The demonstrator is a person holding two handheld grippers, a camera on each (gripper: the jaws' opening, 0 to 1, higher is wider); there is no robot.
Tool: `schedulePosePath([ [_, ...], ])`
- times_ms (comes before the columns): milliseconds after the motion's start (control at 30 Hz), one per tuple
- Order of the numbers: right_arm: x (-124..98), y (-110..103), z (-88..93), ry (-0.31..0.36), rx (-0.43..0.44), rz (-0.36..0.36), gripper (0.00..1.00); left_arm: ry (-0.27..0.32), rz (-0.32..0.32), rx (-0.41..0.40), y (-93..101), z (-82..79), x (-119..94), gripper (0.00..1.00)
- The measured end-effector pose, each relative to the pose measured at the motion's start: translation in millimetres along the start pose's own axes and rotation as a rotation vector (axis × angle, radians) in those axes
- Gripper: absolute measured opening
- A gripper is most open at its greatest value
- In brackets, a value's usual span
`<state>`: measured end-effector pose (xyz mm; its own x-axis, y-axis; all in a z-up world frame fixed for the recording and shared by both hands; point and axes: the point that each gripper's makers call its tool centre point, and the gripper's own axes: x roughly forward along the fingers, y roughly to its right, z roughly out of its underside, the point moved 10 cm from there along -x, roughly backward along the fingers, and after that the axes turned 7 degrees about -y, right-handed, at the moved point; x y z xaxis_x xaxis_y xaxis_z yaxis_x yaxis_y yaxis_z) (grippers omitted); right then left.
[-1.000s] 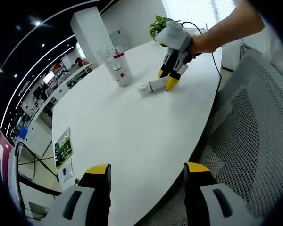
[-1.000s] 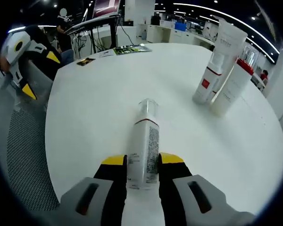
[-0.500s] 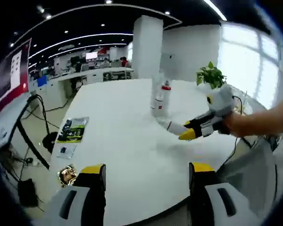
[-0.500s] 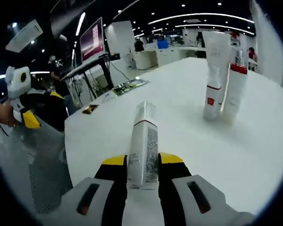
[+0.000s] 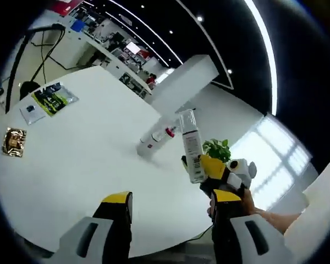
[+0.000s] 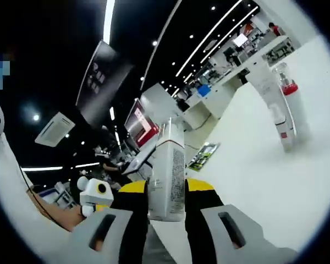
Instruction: Arrange the skincare products in the storage area until every visible bottle or jar stands upright without overlapping.
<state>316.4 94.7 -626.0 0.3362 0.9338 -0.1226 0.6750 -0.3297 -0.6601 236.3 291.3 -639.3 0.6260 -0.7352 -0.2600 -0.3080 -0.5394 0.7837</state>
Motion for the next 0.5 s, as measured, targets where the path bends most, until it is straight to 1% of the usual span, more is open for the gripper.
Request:
schedulePosePath([
  [33, 0.8, -0.6, 2.2, -0.013, 0.006, -0.012, 0.22, -0.004, 0.021, -0.022, 0.2, 0.6, -2.5, 0.59],
  [67, 1.7, -4.5, 5.9, -0.036, 0.008, -0.042, 0.22, 0.002, 0.056, -0.057, -0.6, 0.3, -6.0, 0.59],
  [100, 2.1, -6.3, 7.8, -0.042, -0.007, -0.050, 0.22, 0.018, 0.075, -0.088, -1.2, -1.4, -8.2, 0.59],
  [133, 2.1, -4.5, 11.2, -0.059, -0.011, -0.080, 0.22, 0.069, 0.118, -0.155, -1.7, -5.3, -10.5, 0.59],
  [167, 2.2, -6.4, 13.8, -0.080, -0.001, -0.113, 0.22, 0.092, 0.152, -0.200, -2.9, -6.9, -11.7, 0.59],
  [200, 2.9, -13.8, 17.5, -0.093, 0.004, -0.145, 0.22, 0.089, 0.164, -0.232, -4.4, -6.7, -12.8, 0.59],
  [233, 3.2, -16.2, 19.3, -0.100, -0.001, -0.164, 0.22, 0.094, 0.153, -0.221, -7.9, -6.3, -14.1, 0.59],
  [267, 3.2, -19.3, 21.2, -0.109, 0.001, -0.190, 0.22, 0.095, 0.148, -0.203, -7.4, -6.1, -14.7, 0.59],
  [300, 3.2, -22.7, 22.9, -0.124, 0.024, -0.237, 0.22, 0.103, 0.160, -0.176, -4.8, -7.6, -13.6, 0.59],
  [333, 3.3, -22.1, 23.2, -0.122, 0.023, -0.245, 0.22, 0.102, 0.174, -0.168, -3.0, -7.3, -13.0, 0.59],
  [400, 4.7, -27.4, 25.5, -0.134, 0.080, -0.318, 0.22, 0.078, 0.222, -0.169, 2.3, -4.9, -11.6, 0.59],
  [433, 5.8, -29.6, 26.5, -0.145, 0.128, -0.348, 0.22, 0.065, 0.252, -0.172, 4.5, -4.1, -10.9, 0.59],
  [467, 6.3, -30.1, 26.9, -0.148, 0.144, -0.357, 0.22, 0.063, 0.268, -0.168, 6.2, -4.1, -10.6, 0.59],
  [500, 7.3, -34.1, 28.8, -0.174, 0.219, -0.414, 0.22, 0.068, 0.286, -0.162, 7.6, -4.8, -10.7, 0.59],
])
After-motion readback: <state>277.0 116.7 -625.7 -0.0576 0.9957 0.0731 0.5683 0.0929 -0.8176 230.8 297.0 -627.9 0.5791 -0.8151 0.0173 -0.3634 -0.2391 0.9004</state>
